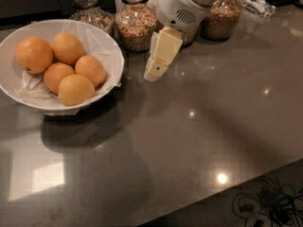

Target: Pick orange from white bowl

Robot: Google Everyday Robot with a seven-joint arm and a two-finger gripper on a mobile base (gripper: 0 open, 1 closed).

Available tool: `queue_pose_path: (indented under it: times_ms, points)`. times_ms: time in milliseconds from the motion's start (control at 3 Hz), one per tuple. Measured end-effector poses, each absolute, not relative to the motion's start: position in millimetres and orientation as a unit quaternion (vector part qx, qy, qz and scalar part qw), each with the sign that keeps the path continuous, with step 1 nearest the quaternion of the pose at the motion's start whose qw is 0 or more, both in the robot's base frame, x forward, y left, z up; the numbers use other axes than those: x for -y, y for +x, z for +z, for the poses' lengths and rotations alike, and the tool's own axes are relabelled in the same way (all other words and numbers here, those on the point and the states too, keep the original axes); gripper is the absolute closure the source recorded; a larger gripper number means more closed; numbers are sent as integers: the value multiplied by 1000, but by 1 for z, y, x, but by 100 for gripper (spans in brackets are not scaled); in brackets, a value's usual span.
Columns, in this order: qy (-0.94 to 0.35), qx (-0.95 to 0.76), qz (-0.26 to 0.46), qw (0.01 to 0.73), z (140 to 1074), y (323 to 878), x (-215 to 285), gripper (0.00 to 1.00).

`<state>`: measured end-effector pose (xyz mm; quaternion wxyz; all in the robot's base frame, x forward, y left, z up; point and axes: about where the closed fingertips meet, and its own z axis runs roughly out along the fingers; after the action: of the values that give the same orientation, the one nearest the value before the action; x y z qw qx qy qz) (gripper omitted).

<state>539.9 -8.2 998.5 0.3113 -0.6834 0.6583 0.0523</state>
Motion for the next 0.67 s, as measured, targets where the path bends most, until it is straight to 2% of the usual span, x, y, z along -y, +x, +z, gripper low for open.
queue_pose_path:
  times_ms: [667]
  points:
    - [-694, -628, 114, 334, 965, 592, -67, 0]
